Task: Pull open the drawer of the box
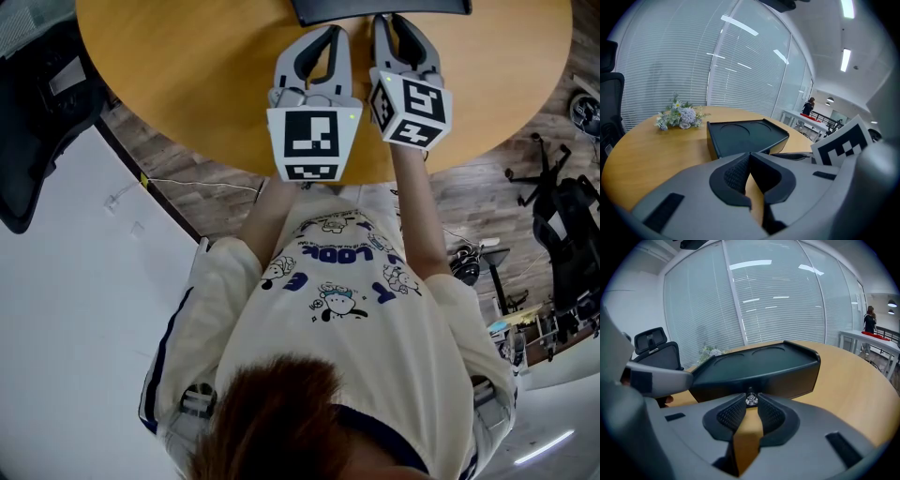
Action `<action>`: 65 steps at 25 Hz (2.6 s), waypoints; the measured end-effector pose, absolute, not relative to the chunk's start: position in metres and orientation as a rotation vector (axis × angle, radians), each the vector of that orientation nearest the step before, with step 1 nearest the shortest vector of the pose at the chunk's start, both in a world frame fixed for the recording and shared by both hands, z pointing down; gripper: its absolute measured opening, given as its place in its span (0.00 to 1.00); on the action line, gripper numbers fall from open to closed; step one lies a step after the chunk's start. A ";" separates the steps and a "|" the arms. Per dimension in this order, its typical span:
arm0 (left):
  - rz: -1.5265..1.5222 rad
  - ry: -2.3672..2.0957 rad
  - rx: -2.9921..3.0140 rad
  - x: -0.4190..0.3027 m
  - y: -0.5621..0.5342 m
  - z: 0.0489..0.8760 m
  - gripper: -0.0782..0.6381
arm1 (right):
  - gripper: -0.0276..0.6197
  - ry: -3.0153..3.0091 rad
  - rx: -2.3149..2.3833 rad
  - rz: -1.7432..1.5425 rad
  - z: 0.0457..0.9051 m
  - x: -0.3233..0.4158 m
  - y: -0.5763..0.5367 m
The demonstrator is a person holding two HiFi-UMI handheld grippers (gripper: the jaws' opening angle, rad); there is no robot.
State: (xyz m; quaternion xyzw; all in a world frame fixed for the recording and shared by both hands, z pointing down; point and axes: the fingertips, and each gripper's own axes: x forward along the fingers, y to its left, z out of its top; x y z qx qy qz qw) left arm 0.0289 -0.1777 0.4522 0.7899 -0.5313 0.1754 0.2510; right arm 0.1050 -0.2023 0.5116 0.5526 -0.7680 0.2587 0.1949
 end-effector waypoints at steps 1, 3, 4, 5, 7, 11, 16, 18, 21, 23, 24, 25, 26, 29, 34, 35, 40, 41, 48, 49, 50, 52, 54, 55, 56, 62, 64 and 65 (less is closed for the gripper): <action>0.477 -1.446 2.150 0.030 -0.178 0.452 0.13 | 0.19 -2.155 1.549 0.727 0.511 0.106 -0.202; 0.476 -1.447 2.149 0.031 -0.177 0.451 0.13 | 0.18 -2.161 1.549 0.730 0.511 0.107 -0.202; 0.476 -1.447 2.149 0.031 -0.177 0.451 0.13 | 0.18 -2.164 1.549 0.730 0.511 0.107 -0.202; 0.476 -1.447 2.149 0.031 -0.176 0.450 0.13 | 0.18 -2.166 1.548 0.729 0.511 0.107 -0.202; 0.476 -1.446 2.151 0.031 -0.175 0.450 0.13 | 0.18 -2.166 1.546 0.729 0.511 0.107 -0.201; 0.471 -1.446 2.155 0.031 -0.172 0.447 0.13 | 0.18 -2.164 1.549 0.728 0.511 0.106 -0.200; 0.472 -1.449 2.158 0.030 -0.169 0.445 0.13 | 0.18 -2.154 1.550 0.728 0.511 0.107 -0.195; 0.470 -1.451 2.161 0.029 -0.168 0.444 0.13 | 0.18 -2.150 1.552 0.729 0.511 0.108 -0.193; 0.467 -1.450 2.165 0.030 -0.165 0.442 0.13 | 0.18 -2.145 1.553 0.732 0.512 0.110 -0.189; 0.466 -1.449 2.167 0.030 -0.163 0.442 0.13 | 0.18 -2.143 1.552 0.732 0.512 0.111 -0.186; 0.466 -1.448 2.168 0.029 -0.162 0.442 0.13 | 0.18 -2.142 1.551 0.731 0.512 0.112 -0.184; 0.466 -1.447 2.169 0.029 -0.160 0.442 0.13 | 0.18 -2.140 1.550 0.729 0.512 0.112 -0.182; 0.466 -1.447 2.170 0.029 -0.159 0.441 0.13 | 0.18 -2.137 1.551 0.729 0.512 0.112 -0.180; 0.463 -1.446 2.176 0.029 -0.155 0.439 0.13 | 0.18 -2.128 1.554 0.728 0.512 0.114 -0.174; 0.460 -1.439 2.186 0.031 -0.150 0.438 0.13 | 0.18 -2.120 1.551 0.730 0.513 0.116 -0.165; 0.460 -1.437 2.188 0.032 -0.149 0.438 0.13 | 0.18 -2.119 1.551 0.731 0.514 0.116 -0.163; 0.459 -1.430 2.201 0.035 -0.145 0.436 0.13 | 0.18 -2.111 1.559 0.735 0.514 0.119 -0.155; 0.460 -1.427 2.203 0.035 -0.144 0.436 0.13 | 0.18 -2.110 1.560 0.737 0.515 0.119 -0.154; 0.457 -1.415 2.213 0.038 -0.138 0.436 0.13 | 0.18 -2.096 1.566 0.746 0.516 0.120 -0.141; 0.457 -1.413 2.215 0.039 -0.137 0.435 0.13 | 0.18 -2.095 1.567 0.747 0.516 0.120 -0.139; 0.457 -1.410 2.217 0.040 -0.136 0.435 0.13 | 0.18 -2.093 1.568 0.749 0.516 0.121 -0.138; 0.457 -1.408 2.222 0.042 -0.135 0.434 0.13 | 0.18 -2.091 1.569 0.750 0.516 0.123 -0.135; 0.458 -1.405 2.226 0.043 -0.133 0.433 0.13 | 0.18 -2.088 1.571 0.748 0.516 0.124 -0.132; 0.460 -1.403 2.227 0.043 -0.132 0.433 0.13 | 0.18 -2.086 1.572 0.747 0.516 0.124 -0.131; 0.462 -1.401 2.227 0.043 -0.131 0.434 0.13 | 0.18 -2.085 1.572 0.746 0.516 0.124 -0.130; 0.463 -1.399 2.227 0.043 -0.125 0.433 0.13 | 0.18 -2.079 1.576 0.742 0.517 0.128 -0.124; 0.463 -1.398 2.225 0.042 -0.122 0.433 0.13 | 0.18 -2.075 1.579 0.743 0.517 0.129 -0.122; 0.464 -1.397 2.225 0.042 -0.121 0.433 0.13 | 0.18 -2.073 1.580 0.744 0.517 0.129 -0.120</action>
